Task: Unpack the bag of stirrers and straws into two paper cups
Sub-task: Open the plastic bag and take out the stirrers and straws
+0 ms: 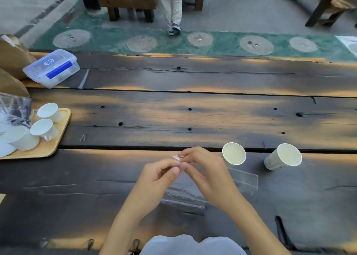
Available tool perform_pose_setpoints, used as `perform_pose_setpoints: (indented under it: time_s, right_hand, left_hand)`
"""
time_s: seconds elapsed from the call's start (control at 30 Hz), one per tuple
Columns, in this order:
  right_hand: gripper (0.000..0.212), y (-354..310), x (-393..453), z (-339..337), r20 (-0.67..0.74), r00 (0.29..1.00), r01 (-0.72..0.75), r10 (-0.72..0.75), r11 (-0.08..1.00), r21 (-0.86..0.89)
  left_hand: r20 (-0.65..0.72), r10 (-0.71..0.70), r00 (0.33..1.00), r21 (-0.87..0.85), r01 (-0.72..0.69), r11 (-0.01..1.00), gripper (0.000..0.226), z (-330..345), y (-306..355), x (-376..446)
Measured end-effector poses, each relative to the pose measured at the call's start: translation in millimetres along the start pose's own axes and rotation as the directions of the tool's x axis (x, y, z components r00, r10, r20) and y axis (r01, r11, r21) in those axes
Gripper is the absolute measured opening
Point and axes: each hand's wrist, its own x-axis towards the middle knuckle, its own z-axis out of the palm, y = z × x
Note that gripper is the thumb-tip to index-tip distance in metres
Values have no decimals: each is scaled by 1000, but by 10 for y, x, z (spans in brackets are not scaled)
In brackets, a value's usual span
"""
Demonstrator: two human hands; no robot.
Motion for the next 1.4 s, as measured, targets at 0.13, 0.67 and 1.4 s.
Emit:
perform_pose_setpoints:
  time_s: [0.13, 0.67, 1.4]
  right_hand:
    - [11, -27, -4, 4, -9, 996, -84, 84, 996, 42]
    - [5, -53, -7, 21, 59, 998, -23, 27, 998, -59]
    - [12, -73, 57, -83, -51, 968, -236, 244, 963, 126]
  left_hand:
    - [-15, -12, 1000, 53, 13, 999, 20, -3, -32, -21]
    - [-33, -87, 996, 84, 90, 992, 19, 16, 11, -88]
    - [-80, 84, 993, 219, -65, 974, 9, 137, 152, 148]
